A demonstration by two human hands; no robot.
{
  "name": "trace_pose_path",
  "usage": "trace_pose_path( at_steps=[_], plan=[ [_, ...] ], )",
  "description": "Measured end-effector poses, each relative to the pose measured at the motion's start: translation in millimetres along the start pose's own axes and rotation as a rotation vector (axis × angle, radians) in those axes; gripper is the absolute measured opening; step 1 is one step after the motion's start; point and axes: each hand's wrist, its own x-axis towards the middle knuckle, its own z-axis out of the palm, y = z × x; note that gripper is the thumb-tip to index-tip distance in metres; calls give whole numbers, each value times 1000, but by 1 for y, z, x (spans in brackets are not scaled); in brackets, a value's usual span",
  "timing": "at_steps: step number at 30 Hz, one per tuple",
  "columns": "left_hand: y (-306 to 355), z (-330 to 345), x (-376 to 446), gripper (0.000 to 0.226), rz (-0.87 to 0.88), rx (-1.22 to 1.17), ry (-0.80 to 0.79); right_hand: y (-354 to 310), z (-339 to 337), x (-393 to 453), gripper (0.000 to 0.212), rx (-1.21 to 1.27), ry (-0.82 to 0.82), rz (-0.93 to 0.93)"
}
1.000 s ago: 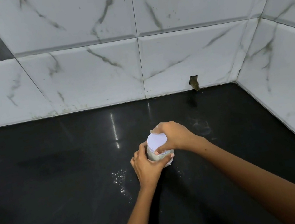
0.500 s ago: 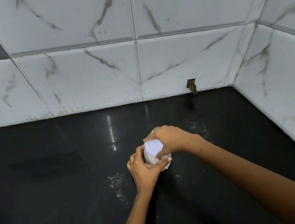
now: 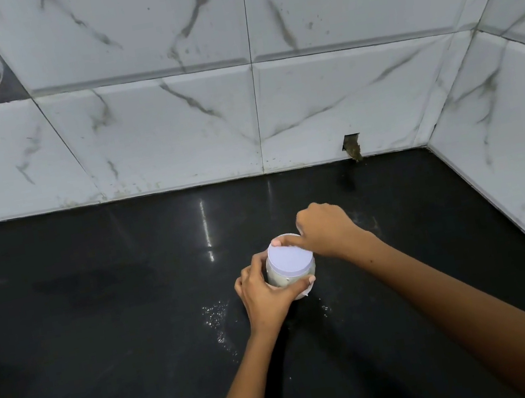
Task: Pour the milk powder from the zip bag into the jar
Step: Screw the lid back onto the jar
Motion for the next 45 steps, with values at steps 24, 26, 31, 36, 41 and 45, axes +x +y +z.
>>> trace_pose_path(
  at_steps=[24,26,31,36,41,45],
  plan=[
    [5,-9,1,65,77,-82,-32,3,38,-29,63,299,41,-125],
    [7,-11,5,63,99,-88,-61,-3,47,-34,64,296,108,-60],
    [8,-15,22,59,104,-110,-182,-5,58,-32,61,302,181,-29],
    [16,-7,40,60,111,-128,-215,7,56,-16,59,376,228,-17],
    [15,6,67,64,84,4,-262,17,52,4,57,415,258,22],
    [11,4,74,67,148,156,-265,17,58,3,54,456,299,31]
  ],
)
